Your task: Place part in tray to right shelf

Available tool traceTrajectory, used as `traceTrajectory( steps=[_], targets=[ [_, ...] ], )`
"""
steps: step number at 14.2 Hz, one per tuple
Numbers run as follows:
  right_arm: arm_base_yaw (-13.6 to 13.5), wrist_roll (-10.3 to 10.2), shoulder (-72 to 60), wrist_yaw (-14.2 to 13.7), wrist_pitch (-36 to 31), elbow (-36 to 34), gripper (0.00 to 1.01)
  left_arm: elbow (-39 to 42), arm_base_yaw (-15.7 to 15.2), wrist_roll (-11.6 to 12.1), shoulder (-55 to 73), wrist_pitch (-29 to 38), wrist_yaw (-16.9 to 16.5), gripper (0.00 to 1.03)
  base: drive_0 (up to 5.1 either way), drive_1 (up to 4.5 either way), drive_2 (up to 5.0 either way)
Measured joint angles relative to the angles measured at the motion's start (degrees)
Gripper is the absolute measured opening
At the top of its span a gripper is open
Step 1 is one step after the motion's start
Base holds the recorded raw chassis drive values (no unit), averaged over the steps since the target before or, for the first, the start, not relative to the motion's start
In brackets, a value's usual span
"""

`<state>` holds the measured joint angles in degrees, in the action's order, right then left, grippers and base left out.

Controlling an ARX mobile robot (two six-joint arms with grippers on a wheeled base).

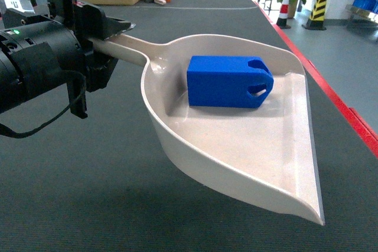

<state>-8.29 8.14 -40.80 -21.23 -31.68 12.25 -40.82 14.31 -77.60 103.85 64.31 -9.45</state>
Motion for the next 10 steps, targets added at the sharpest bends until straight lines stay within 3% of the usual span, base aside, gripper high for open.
traceTrajectory(
  steps=[10],
  targets=[
    [0.0,-0.2,-0.1,0.0,0.0,0.0,0.98,0.0,0.0,0.0,-0.2,0.0,0.0,0.12,5.0,-2.4,-2.4]
  ],
)
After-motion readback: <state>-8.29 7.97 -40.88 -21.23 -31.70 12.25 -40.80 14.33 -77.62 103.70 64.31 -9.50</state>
